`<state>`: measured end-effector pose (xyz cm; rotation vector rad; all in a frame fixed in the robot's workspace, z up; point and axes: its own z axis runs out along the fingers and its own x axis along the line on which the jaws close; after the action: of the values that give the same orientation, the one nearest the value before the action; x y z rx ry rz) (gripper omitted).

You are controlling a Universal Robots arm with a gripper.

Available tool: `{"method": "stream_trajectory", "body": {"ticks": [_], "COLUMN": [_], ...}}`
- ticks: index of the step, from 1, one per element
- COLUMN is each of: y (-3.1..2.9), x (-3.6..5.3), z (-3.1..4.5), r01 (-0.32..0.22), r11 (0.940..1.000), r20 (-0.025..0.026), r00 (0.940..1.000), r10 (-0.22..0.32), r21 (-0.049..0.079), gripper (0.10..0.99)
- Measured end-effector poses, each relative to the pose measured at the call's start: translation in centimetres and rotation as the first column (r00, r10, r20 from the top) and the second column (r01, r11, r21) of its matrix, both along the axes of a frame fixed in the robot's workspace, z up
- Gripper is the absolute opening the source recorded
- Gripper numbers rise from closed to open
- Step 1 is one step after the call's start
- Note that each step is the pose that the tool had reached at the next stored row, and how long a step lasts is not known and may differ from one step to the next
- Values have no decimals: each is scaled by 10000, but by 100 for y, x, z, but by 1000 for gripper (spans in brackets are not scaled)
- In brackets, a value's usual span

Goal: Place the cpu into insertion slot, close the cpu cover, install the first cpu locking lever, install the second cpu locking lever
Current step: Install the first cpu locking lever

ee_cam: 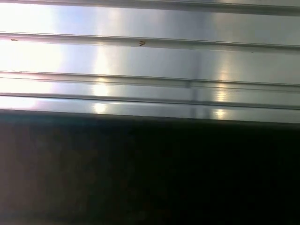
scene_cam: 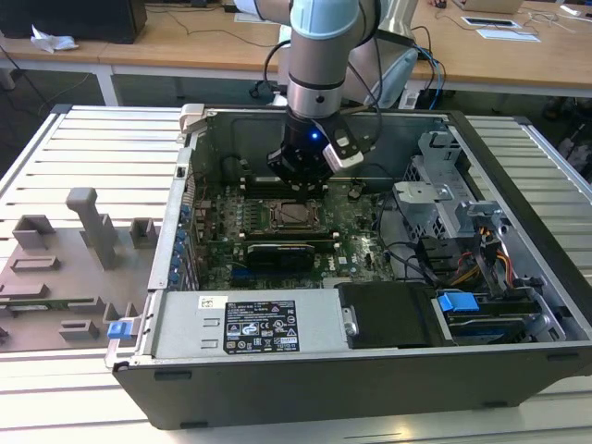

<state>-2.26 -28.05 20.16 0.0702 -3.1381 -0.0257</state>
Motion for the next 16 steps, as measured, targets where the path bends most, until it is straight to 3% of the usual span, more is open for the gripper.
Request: {"method": "stream_trajectory", "body": {"ticks": [6, 11, 16], "y": [11, 9, 9], "x": [17, 15, 16], "z": [24, 167, 253], "r01": [-1, 0, 0], "r11": [10000, 10000, 10000], "r20": [9, 3, 4], "r00": [10000, 10000, 10000], "r10": [1, 0, 0], "r21": [7, -3, -2], "gripper": [106, 106, 106]}}
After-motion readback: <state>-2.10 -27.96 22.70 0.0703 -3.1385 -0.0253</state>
